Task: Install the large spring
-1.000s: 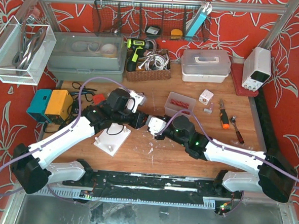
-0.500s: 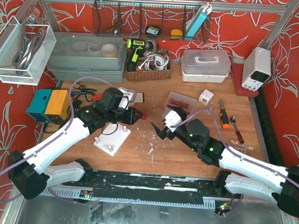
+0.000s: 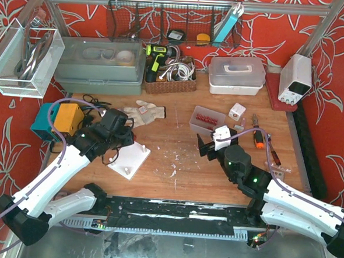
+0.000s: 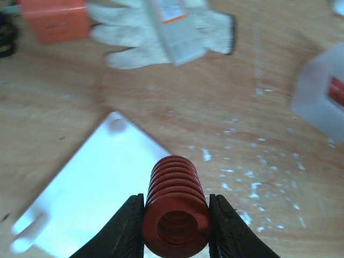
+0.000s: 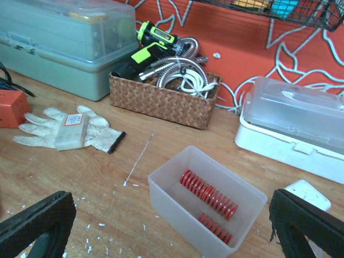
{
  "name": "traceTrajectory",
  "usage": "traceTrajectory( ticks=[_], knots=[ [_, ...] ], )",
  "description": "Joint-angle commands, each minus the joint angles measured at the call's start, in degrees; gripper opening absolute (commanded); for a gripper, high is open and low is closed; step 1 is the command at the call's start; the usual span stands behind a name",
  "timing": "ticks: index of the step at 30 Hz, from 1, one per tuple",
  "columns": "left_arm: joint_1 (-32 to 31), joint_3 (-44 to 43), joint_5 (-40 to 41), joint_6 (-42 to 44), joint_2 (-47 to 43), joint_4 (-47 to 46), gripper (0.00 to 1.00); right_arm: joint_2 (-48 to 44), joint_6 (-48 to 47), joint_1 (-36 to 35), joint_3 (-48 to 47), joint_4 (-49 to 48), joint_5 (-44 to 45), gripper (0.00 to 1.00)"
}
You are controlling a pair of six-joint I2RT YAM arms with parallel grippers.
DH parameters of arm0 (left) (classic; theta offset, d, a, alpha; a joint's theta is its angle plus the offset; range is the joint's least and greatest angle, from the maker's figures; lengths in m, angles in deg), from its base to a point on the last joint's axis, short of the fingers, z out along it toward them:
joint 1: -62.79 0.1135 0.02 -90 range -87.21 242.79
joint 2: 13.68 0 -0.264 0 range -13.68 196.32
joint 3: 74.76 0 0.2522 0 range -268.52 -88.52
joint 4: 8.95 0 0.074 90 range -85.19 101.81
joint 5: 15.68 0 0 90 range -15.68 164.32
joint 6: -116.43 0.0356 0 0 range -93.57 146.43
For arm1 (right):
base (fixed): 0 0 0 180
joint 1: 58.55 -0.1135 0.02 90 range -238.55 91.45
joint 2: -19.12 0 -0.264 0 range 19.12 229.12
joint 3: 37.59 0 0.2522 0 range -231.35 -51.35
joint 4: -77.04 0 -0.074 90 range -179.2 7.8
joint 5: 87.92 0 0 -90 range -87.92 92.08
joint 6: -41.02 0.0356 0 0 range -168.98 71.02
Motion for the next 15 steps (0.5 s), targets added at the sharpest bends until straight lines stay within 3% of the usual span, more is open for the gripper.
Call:
traceTrajectory(
  ticks=[1,8,15],
  knots=[
    [0.3,-3.1,11.62,-12.01,1.13,14.02,0.0,1.64,3.25,0.49,0.44,0.82,3.47,0.99],
    [0.37,-5.94,18.44,-20.48,-0.64,23.96,0.0,3.92,3.88,0.67,-0.4,1.81,2.74,0.99],
    [1.16,-2.89,19.66,-23.44,-0.23,25.17,0.0,2.34,3.66,0.75,0.35,1.49,3.13,0.99]
  ],
)
